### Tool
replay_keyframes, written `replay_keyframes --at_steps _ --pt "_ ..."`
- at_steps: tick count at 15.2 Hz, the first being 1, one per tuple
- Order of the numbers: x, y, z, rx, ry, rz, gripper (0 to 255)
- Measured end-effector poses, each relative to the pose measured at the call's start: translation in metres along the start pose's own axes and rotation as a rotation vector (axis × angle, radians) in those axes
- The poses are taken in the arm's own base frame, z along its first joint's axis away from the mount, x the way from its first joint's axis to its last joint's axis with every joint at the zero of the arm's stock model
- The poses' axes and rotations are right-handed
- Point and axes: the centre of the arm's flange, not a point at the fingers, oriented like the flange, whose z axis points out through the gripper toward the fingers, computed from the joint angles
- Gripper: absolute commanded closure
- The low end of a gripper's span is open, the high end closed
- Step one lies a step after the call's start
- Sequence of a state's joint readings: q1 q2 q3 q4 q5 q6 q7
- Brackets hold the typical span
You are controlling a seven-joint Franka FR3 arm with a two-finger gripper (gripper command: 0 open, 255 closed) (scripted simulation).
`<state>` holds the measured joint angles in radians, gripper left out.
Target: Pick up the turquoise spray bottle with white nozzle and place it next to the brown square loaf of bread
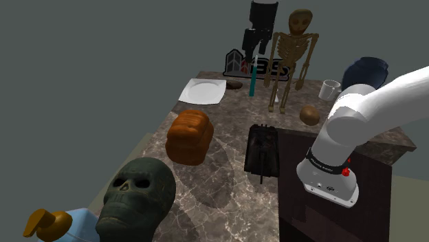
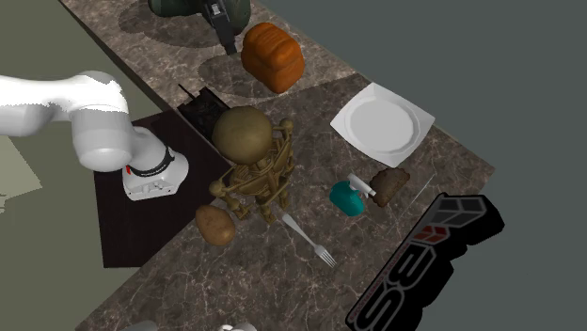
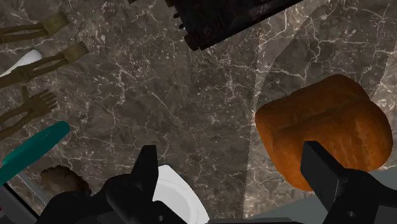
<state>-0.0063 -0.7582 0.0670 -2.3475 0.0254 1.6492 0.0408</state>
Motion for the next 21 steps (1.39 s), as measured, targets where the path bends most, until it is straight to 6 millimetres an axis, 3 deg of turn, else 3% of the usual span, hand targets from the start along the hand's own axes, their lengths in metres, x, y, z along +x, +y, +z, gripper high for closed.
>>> replay_keyframes --at_steps 2,6,12,21 --pt "0.004 0.003 0.002 -0.002 0.0 0.013 0" --pt "0.037 0.029 0.021 -0.016 -0.005 0.104 0" --pt "0.084 0.085 0.054 -0.04 -0.01 0.26 0" --pt "0.131 0.179 0.098 -0.076 -0.019 0.495 0"
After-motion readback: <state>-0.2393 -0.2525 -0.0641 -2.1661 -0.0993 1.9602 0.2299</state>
